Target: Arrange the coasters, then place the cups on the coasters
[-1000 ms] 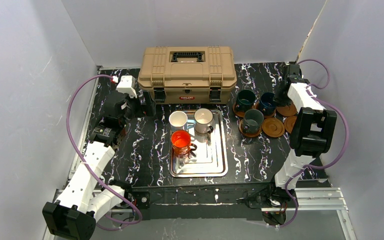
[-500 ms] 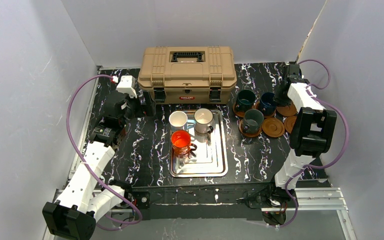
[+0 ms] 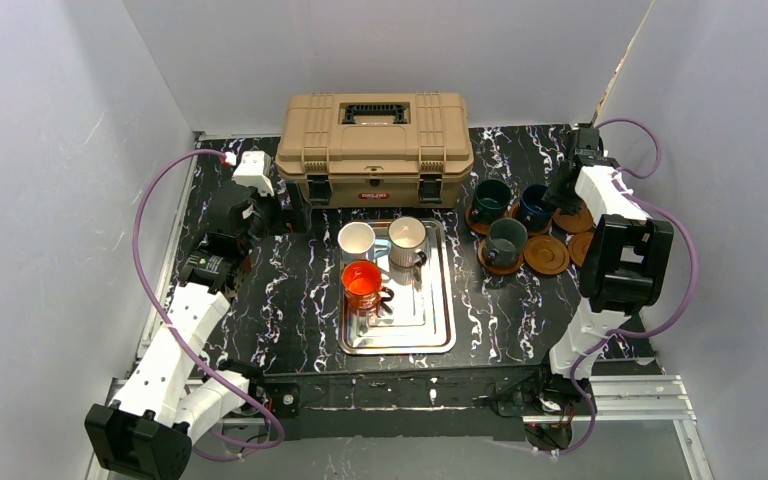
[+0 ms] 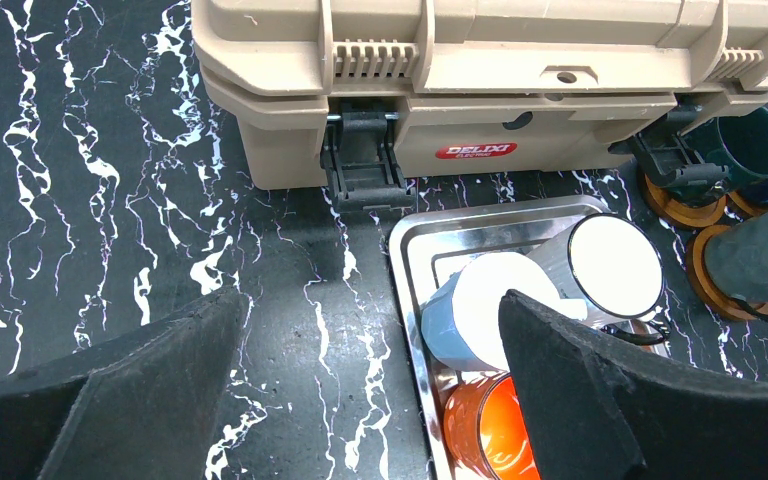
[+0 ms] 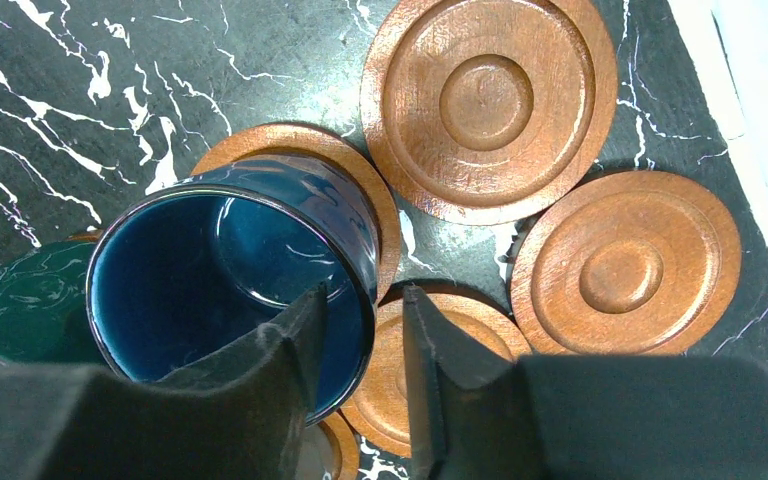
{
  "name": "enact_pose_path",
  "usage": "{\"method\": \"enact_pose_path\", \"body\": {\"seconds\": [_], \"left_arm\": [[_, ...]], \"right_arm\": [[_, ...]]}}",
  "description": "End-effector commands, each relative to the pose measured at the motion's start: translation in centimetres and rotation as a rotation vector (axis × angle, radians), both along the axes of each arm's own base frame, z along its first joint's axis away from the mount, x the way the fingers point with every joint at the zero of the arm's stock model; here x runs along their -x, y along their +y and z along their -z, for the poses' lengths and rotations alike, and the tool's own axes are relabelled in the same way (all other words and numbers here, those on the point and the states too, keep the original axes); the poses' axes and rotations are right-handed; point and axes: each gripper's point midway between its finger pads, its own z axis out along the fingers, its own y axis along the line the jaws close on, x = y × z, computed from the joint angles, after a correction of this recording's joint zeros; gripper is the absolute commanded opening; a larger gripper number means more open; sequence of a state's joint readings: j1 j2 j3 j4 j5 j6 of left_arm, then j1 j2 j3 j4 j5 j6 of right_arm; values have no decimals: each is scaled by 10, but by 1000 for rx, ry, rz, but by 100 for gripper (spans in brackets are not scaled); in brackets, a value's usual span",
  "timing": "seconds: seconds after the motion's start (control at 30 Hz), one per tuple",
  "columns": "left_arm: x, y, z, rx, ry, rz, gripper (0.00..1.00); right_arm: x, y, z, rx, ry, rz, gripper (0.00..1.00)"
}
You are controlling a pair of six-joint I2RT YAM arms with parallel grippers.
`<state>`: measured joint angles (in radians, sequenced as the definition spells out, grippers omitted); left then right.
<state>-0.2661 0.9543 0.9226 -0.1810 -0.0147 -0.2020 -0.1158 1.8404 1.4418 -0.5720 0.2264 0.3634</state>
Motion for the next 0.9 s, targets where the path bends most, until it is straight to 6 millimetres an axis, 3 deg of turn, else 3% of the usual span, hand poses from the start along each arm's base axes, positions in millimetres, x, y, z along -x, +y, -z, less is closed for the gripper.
{"method": "enact_pose_path", "body": {"seconds": [0.0, 0.33, 0.57, 0.7, 0.87], "left_arm": [[2, -1, -2, -1, -10, 9, 98], [2, -1, -2, -2, -10, 10, 98], [3, -2, -3, 2, -11, 13, 98], [3, -3, -4, 6, -13, 17, 98], [4, -3, -5, 8, -14, 17, 98]], "right_arm": [[-9, 0, -17, 6, -58, 4, 45], [1, 4, -60, 3, -140, -11, 72], [15, 12, -93, -15, -206, -37, 79], [24, 31, -118, -25, -249, -100, 81], [45, 69, -141, -17, -248, -219, 82]]}}
